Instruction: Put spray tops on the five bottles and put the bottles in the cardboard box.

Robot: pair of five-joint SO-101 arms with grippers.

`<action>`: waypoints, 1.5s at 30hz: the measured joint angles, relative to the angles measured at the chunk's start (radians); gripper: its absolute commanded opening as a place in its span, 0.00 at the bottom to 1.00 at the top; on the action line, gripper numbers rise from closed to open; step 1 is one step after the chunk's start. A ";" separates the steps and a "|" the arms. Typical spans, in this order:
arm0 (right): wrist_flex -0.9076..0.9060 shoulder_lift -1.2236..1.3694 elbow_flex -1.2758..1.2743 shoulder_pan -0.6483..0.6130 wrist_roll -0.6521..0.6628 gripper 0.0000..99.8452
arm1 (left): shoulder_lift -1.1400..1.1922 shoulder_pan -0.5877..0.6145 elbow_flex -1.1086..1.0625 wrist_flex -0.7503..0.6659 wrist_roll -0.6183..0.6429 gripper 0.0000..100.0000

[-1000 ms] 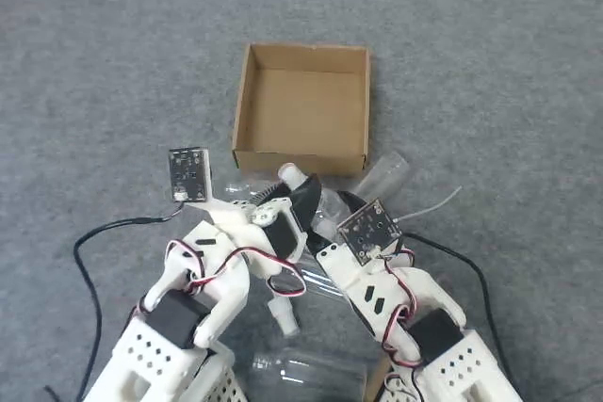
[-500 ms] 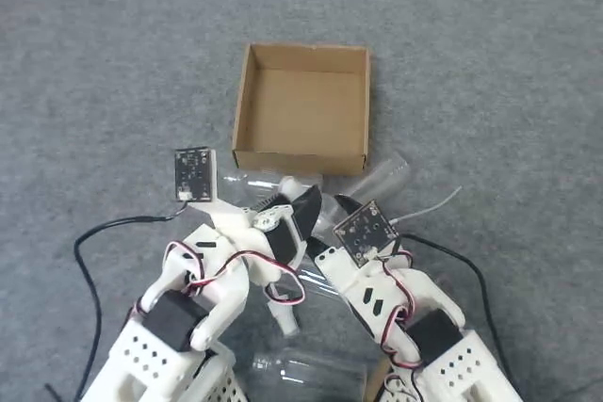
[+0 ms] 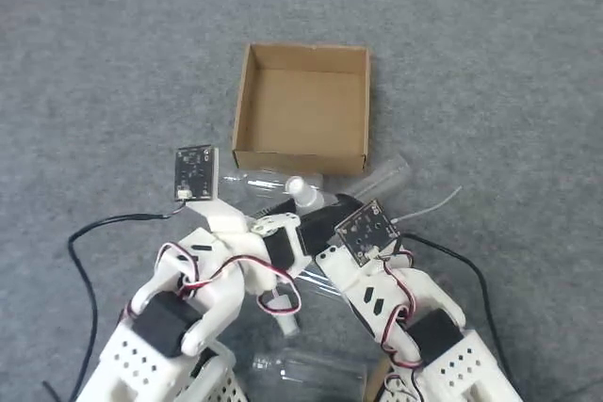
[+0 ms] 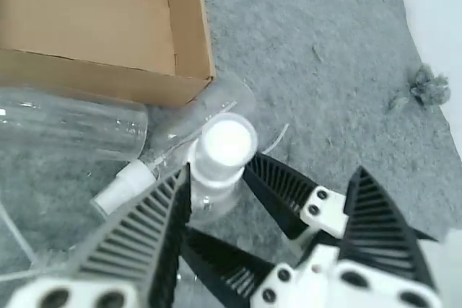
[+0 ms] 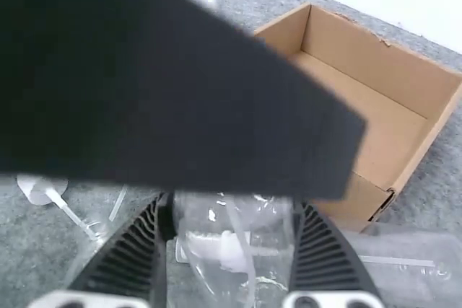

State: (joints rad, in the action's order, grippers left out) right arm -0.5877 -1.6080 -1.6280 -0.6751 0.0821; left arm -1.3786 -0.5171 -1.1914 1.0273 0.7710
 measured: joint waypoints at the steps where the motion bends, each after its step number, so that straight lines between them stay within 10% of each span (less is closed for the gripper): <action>1: 0.000 0.000 0.000 0.000 0.000 0.06 | 0.000 0.005 0.012 0.015 0.003 0.32; 25: 0.000 0.000 0.002 0.000 0.000 0.06 | 0.000 0.466 0.101 0.031 0.020 0.32; 45: 0.000 0.000 0.002 0.000 0.000 0.06 | -0.002 0.319 -0.020 0.031 0.023 0.32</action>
State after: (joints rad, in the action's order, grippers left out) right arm -0.5877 -1.6080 -1.6264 -0.6751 0.0821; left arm -1.3802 -0.1979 -1.2114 1.0579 0.7940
